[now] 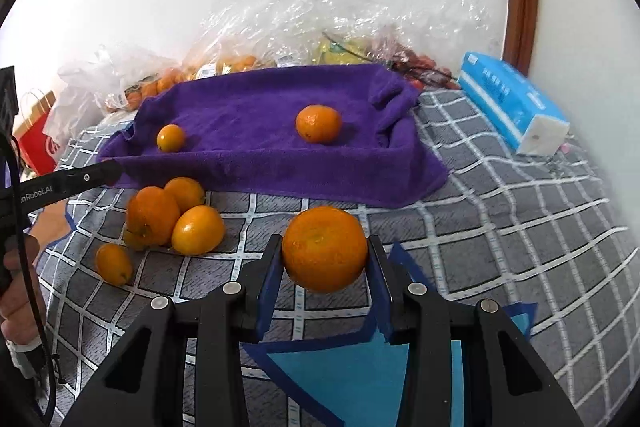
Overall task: Organize fruits
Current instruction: 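Grasp the red cherry tomato with the left gripper while the right gripper lifts its orange, then carry the orange and the tomato over the purple towel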
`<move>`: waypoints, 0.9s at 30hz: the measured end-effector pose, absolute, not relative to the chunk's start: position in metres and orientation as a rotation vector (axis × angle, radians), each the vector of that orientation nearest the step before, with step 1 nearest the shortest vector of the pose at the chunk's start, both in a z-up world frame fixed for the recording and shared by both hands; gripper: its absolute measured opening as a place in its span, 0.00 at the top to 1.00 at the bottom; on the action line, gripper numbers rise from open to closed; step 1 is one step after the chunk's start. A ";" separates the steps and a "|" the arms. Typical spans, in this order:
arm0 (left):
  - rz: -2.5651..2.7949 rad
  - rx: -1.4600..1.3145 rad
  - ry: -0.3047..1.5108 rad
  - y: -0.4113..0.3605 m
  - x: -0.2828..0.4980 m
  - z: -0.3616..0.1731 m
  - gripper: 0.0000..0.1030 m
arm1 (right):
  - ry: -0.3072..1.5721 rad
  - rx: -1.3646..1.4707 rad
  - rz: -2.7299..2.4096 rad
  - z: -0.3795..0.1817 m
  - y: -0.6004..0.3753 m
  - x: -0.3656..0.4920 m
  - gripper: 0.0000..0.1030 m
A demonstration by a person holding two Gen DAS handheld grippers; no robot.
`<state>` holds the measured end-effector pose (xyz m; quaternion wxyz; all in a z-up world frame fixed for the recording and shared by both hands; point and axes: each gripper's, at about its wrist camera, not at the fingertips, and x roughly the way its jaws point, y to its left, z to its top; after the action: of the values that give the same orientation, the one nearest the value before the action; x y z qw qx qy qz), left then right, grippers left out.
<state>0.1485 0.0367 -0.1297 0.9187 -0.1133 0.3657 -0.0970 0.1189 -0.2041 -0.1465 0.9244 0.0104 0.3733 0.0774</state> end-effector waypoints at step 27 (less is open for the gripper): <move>-0.117 -0.142 0.657 0.044 0.167 -0.052 0.76 | 0.598 0.049 0.281 -0.047 -0.180 0.182 0.61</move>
<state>0.1673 0.0438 -0.0517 0.9424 -0.0695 0.3220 -0.0576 0.1815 -0.1799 -0.0475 0.9456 0.0242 0.2937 0.1379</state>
